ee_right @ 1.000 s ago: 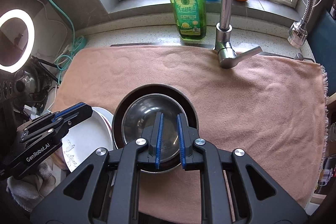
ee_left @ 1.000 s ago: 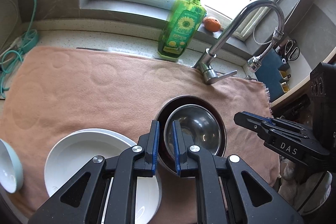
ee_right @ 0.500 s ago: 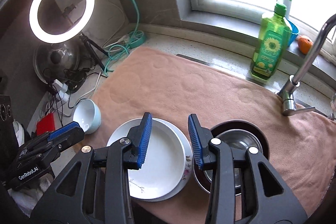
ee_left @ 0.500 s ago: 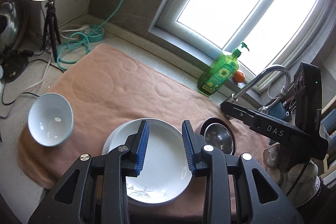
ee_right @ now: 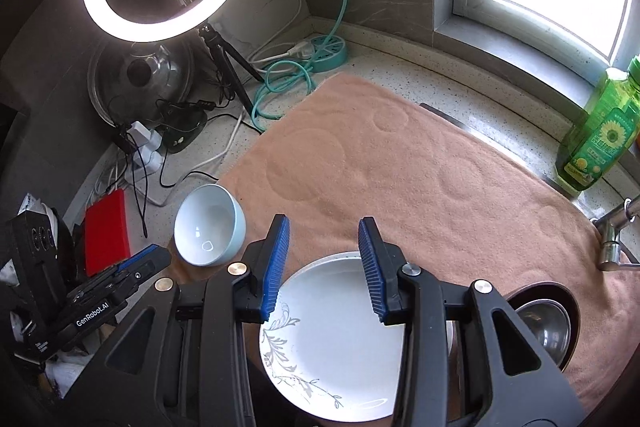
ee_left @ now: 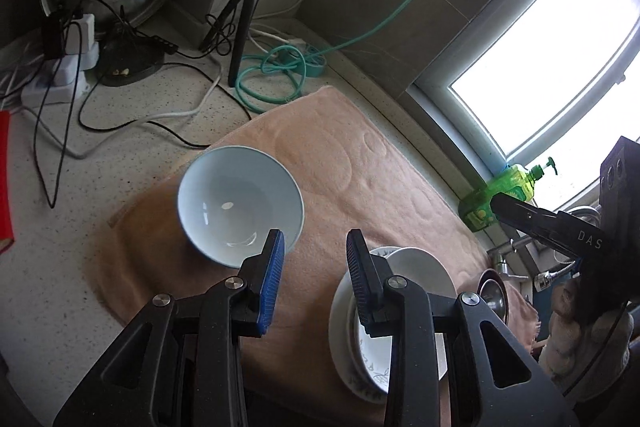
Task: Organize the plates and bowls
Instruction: 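Move the left tool to the pale blue bowl and grasp its rim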
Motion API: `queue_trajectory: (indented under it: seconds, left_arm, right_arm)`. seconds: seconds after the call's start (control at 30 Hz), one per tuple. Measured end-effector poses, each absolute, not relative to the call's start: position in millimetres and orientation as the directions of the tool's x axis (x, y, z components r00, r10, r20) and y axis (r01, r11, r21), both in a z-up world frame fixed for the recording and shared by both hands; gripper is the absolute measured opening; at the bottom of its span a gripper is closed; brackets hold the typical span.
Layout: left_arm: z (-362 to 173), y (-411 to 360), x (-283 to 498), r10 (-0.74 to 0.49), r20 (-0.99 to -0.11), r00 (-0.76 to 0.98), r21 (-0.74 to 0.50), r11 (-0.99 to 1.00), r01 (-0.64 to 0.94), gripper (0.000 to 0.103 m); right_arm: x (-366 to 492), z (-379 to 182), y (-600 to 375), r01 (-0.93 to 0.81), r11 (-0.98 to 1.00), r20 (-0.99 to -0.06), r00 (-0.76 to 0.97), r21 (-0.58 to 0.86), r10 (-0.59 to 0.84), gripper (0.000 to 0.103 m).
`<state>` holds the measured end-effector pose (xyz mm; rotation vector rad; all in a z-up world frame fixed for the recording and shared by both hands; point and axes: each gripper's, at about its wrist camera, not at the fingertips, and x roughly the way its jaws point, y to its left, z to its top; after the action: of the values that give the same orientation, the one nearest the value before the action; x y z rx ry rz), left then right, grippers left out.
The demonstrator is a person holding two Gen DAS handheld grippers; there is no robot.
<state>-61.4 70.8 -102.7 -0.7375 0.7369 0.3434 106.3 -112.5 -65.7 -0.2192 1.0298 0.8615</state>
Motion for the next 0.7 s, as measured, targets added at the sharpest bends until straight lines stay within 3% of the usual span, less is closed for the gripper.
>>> queue_trajectory:
  seconds: [0.2, 0.7]
  left_arm:
    - [-113, 96, -71, 0.053, -0.713, 0.699, -0.494, 0.67, -0.555, 0.031]
    - [-135, 139, -82, 0.035, -0.757, 0.653, -0.493, 0.626, -0.604, 0.031]
  right_arm:
    - [108, -82, -70, -0.755, 0.629, -0.86, 0.185, 0.186, 0.476, 0.037]
    - [109, -120, -10, -0.757, 0.595, -0.884, 0.05, 0.27, 0.465, 0.037]
